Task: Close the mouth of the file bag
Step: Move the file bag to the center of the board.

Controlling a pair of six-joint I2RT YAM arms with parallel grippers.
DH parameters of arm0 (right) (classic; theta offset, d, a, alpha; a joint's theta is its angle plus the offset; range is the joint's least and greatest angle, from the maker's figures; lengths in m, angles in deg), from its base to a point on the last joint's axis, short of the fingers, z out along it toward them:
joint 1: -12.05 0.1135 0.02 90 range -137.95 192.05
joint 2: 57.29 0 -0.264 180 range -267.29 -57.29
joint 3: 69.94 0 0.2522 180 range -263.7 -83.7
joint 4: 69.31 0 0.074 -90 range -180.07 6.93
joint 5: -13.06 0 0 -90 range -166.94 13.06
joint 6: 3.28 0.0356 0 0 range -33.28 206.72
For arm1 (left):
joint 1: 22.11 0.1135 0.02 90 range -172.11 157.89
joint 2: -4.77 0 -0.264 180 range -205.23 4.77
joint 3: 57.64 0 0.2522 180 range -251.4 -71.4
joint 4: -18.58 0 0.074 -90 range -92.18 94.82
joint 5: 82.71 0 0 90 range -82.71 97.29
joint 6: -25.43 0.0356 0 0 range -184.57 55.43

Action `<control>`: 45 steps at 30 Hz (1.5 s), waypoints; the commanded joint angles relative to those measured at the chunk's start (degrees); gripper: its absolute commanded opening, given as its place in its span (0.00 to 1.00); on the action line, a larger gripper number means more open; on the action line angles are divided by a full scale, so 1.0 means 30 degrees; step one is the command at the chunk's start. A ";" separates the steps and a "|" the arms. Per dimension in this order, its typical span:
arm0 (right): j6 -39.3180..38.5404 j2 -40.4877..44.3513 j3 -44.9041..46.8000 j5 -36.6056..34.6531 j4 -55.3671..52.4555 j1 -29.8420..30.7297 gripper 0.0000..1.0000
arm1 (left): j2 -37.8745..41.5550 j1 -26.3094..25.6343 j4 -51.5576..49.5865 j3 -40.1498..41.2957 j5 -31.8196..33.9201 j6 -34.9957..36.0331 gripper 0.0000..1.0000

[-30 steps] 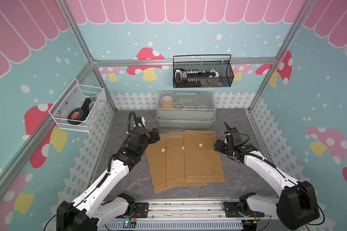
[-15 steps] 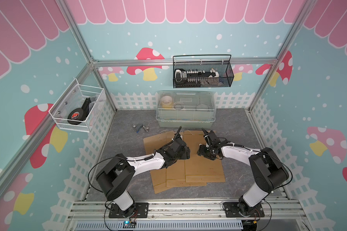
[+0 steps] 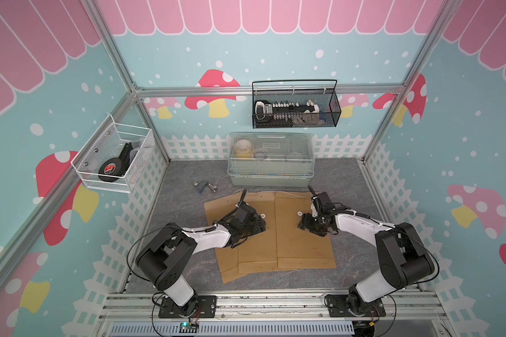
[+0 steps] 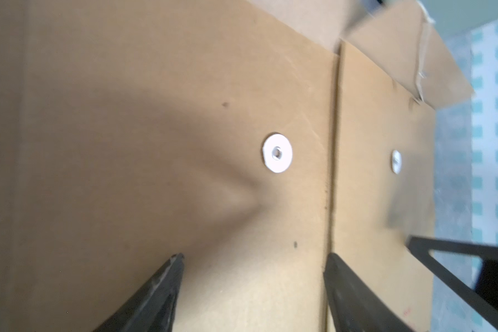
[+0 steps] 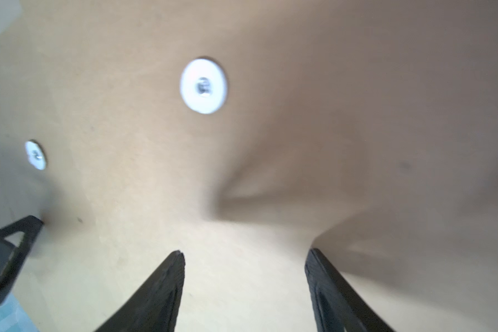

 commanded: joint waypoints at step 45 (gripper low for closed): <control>-0.2829 -0.1929 -0.2754 -0.1890 -0.3674 -0.3509 0.74 | -0.0639 -0.1196 -0.9231 -0.6172 -0.2453 0.3900 0.74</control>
